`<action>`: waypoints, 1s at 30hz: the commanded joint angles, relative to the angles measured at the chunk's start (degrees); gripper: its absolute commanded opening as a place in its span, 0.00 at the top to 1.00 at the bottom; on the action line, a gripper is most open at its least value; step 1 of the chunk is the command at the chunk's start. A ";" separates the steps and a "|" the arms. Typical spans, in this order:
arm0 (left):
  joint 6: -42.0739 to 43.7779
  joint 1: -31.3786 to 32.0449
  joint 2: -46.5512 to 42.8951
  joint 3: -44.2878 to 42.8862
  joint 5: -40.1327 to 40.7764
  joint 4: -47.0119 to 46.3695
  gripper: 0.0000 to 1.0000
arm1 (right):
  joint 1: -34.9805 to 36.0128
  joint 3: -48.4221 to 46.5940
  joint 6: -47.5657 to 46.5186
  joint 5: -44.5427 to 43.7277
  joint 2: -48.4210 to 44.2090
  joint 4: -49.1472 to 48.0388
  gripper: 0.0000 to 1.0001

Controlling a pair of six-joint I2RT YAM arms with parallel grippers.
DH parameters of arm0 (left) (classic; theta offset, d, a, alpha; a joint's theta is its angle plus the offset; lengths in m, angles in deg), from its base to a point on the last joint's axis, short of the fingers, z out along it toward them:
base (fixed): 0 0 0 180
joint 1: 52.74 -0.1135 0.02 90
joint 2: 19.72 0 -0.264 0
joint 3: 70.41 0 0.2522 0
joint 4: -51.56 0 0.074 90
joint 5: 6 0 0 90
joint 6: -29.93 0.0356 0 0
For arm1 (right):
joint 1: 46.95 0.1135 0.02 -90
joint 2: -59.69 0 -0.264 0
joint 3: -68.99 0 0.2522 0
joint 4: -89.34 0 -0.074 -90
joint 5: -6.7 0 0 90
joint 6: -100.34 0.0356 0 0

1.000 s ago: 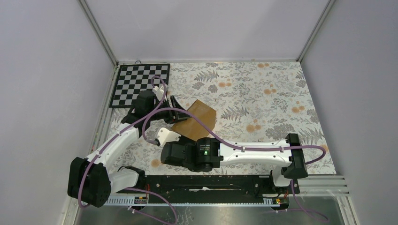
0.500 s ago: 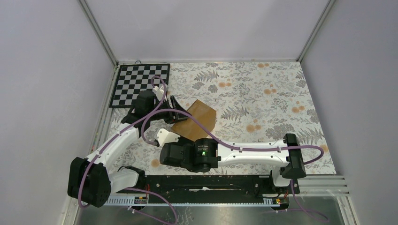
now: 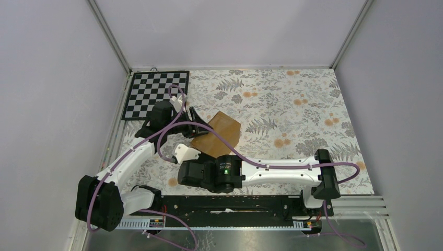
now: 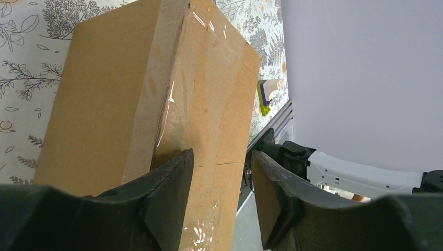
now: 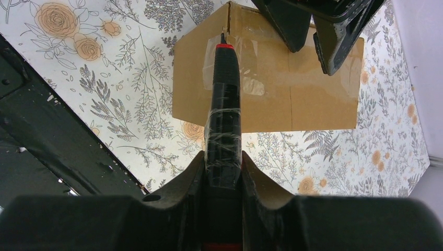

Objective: Unpack the express box
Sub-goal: Cut the express box at the center of the board.

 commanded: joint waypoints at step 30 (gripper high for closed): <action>1.97 0.00 -0.28 1.72 0.15 2.93 0.49 | 0.30 -2.59 1.38 -3.48 -2.03 -0.73 1.00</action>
